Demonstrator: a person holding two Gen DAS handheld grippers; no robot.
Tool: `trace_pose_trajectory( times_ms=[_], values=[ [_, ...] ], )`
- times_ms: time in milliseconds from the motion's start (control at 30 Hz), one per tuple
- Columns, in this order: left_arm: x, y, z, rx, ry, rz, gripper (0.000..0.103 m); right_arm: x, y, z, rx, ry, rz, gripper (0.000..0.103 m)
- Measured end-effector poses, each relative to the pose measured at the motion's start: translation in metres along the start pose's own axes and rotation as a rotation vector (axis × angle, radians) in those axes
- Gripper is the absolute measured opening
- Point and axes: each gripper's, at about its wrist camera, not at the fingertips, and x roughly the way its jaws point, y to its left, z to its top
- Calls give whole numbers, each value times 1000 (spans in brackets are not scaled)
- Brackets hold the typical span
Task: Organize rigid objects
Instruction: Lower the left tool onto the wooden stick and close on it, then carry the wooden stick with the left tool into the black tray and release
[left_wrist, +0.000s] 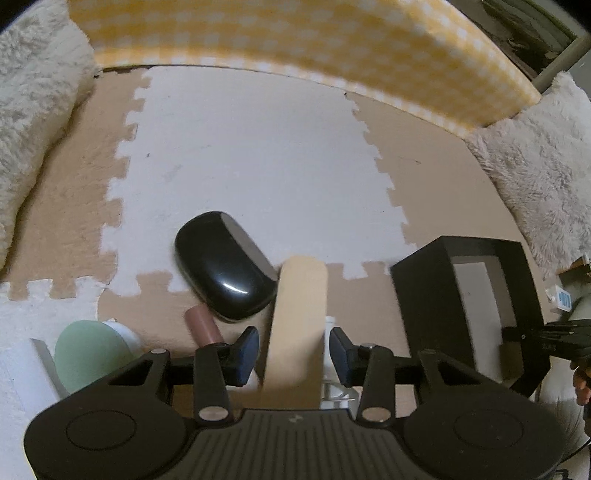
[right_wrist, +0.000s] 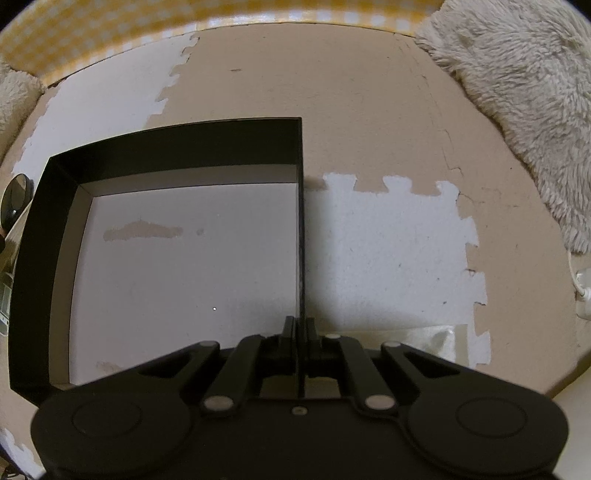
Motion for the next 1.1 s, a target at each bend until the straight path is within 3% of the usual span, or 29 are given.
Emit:
trace_pose_trajectory(
  times_ms=[233,267,400,700,833,1100],
  values=[
    [11,1,1,-7,11,4,42,0,1,0,-1,1,-3,4],
    [12,-1,1,-5,10,2,36,0,1,0,0,1,-3,4],
    [11,-8,-1,6,1,31,36,0,0,1,5,-1,2,4],
    [-16,-22,-13,-105,-68,48,35,0,0,0,4,-5,0,4],
    [-38,-41,-20,-117,-135,23,35,0,0,0,6,-3,1,4],
    [-58,-96,-32,-163,-211,-111,35,0,0,0,9,-2,0,4]
  ],
)
